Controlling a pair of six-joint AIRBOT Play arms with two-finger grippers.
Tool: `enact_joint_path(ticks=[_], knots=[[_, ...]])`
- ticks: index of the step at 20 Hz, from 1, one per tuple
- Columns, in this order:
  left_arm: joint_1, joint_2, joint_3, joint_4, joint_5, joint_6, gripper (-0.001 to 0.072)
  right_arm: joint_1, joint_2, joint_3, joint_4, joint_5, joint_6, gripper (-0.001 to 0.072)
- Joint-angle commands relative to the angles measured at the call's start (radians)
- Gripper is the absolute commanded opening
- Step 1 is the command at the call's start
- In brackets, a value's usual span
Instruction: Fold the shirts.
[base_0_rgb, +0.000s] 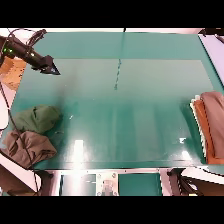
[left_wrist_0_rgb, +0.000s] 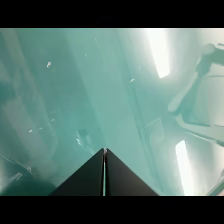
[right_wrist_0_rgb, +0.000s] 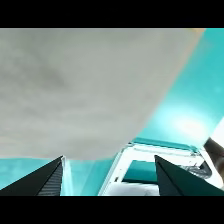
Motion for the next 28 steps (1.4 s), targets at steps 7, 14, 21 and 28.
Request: enact_joint_path(ticks=[7,14,21,28], knots=[[-0.023,0.070,-0.071,-0.069,0.018,-0.007,0.0021,0.271,-0.002,0.127,0.339,-0.226,-0.090,0.0020],[-0.177,0.367,-0.661,-0.035,0.102,-0.009,0.0021,0.864,0.200,-0.314,0.366,-0.436,-0.138,0.0020],[-0.239,0.847,-1.290,-0.019,0.353,-0.129,0.0022,1.161,0.341,-0.575,0.483,-0.610,-0.141,0.0021],[-0.239,0.895,-1.304,0.011,0.372,-0.129,0.0023,1.179,0.341,-0.575,0.494,-0.615,-0.141,0.0021]])
